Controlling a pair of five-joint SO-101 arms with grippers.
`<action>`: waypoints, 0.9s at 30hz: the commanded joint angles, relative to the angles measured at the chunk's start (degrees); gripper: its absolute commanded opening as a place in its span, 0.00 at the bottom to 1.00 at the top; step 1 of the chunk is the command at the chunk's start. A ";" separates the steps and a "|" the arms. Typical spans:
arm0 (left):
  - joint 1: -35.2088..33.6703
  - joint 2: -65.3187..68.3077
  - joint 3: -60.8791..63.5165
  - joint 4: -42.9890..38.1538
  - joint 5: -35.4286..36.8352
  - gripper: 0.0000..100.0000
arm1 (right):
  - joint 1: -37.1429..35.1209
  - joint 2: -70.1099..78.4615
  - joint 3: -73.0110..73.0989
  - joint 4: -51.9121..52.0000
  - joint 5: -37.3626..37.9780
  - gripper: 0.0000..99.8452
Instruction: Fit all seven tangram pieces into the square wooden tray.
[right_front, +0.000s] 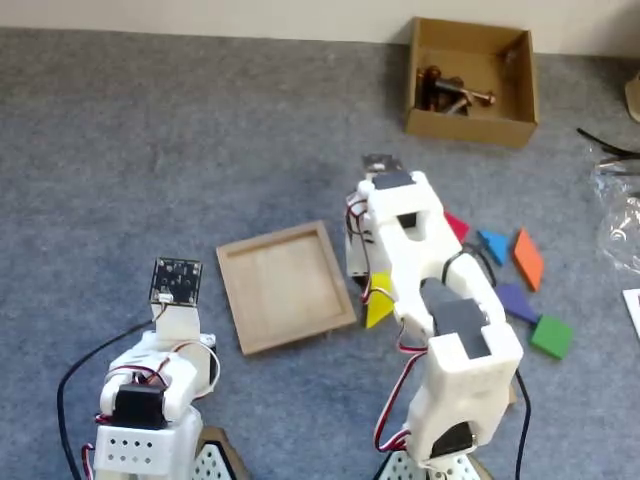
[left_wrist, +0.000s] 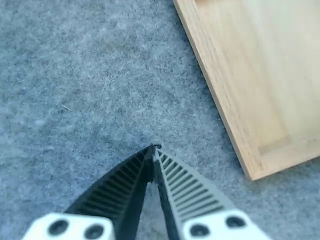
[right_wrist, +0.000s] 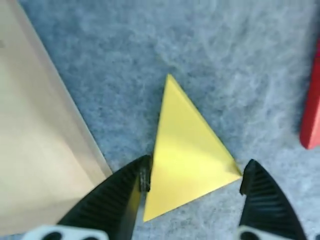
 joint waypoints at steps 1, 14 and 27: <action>0.84 -0.40 1.10 -0.09 0.44 0.01 | 0.57 -2.77 -2.24 0.92 0.00 0.28; 0.84 -0.40 1.10 -0.09 0.44 0.01 | 0.57 -0.57 -1.10 1.27 -4.04 0.28; 0.84 -0.40 1.10 -0.09 0.44 0.01 | 0.57 -0.75 2.24 -1.80 -4.92 0.28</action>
